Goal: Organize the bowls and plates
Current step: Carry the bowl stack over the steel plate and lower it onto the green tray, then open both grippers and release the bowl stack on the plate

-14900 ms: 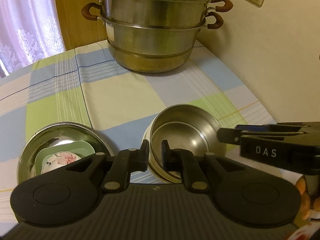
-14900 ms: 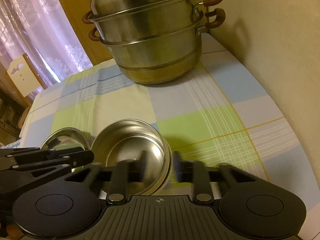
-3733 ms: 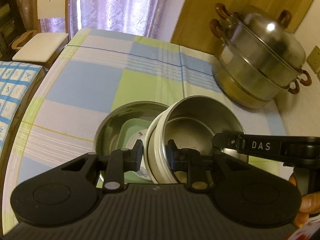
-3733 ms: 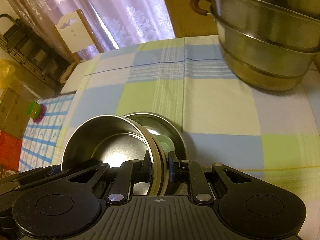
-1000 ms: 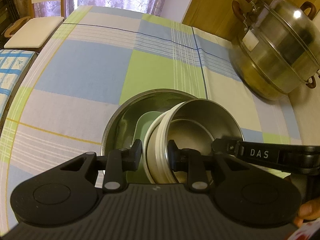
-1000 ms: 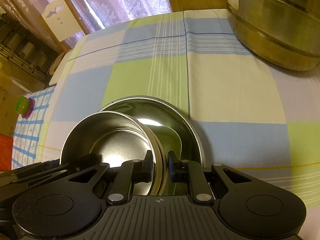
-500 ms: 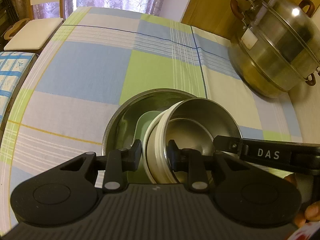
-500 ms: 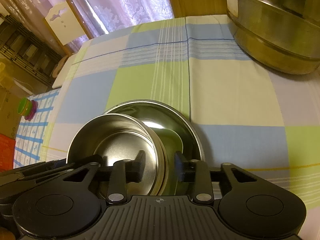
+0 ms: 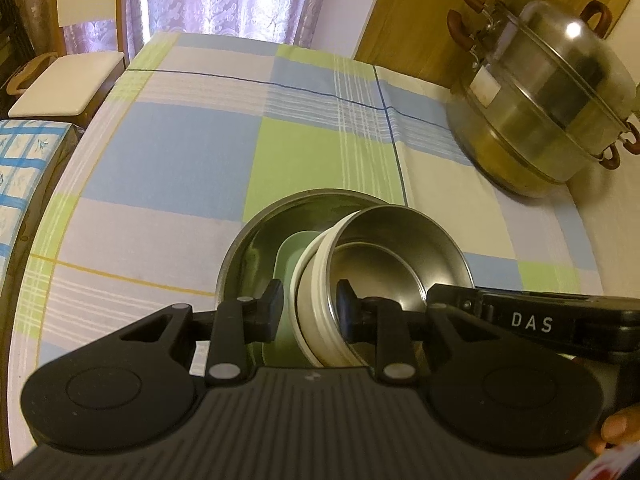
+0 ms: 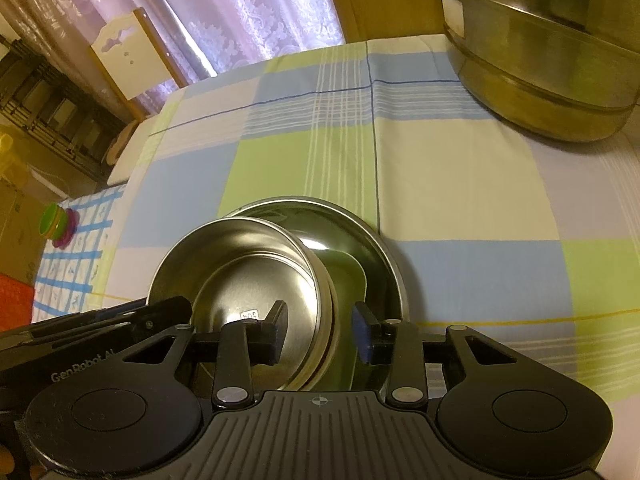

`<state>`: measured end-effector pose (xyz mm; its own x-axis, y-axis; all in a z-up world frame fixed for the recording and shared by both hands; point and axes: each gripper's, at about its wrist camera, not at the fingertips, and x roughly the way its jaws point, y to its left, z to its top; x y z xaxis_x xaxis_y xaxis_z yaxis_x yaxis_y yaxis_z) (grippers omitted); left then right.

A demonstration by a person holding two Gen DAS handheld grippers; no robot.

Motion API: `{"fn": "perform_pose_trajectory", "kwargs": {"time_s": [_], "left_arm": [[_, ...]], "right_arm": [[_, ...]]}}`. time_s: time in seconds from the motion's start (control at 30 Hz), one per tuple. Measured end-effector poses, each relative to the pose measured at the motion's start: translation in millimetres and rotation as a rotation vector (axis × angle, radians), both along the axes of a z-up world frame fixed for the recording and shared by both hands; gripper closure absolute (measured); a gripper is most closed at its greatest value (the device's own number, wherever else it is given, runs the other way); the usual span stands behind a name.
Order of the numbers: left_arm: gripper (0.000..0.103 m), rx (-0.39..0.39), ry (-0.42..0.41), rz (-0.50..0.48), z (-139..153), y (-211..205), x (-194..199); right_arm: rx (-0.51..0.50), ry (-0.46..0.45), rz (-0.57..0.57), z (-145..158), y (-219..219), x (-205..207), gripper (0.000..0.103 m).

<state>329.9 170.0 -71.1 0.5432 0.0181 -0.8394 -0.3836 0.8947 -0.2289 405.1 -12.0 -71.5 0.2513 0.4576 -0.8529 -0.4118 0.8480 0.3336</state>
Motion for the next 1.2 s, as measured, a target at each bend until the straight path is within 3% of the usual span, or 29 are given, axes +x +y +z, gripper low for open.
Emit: {"fn": "perform_pose_trajectory", "kwargs": {"time_s": [0.27, 0.37, 0.4, 1.03, 1.2], "left_arm": [[0.079, 0.024, -0.036, -0.022, 7, -3, -11], [0.086, 0.008, -0.042, -0.036, 5, -2, -10], [0.09, -0.002, -0.044, -0.041, 5, -3, -10], [0.089, 0.007, -0.03, -0.074, -1, -2, -5], [0.089, 0.019, -0.047, -0.082, 4, -1, -7]], "right_arm": [[0.014, -0.049, -0.002, 4, -5, -14, 0.068], [0.026, -0.056, 0.004, 2, -5, -16, 0.088], [0.024, -0.057, 0.004, 3, -5, -17, 0.088], [-0.038, -0.09, 0.009, 10, 6, -23, 0.088], [-0.013, -0.076, -0.012, 11, 2, -23, 0.082]]}}
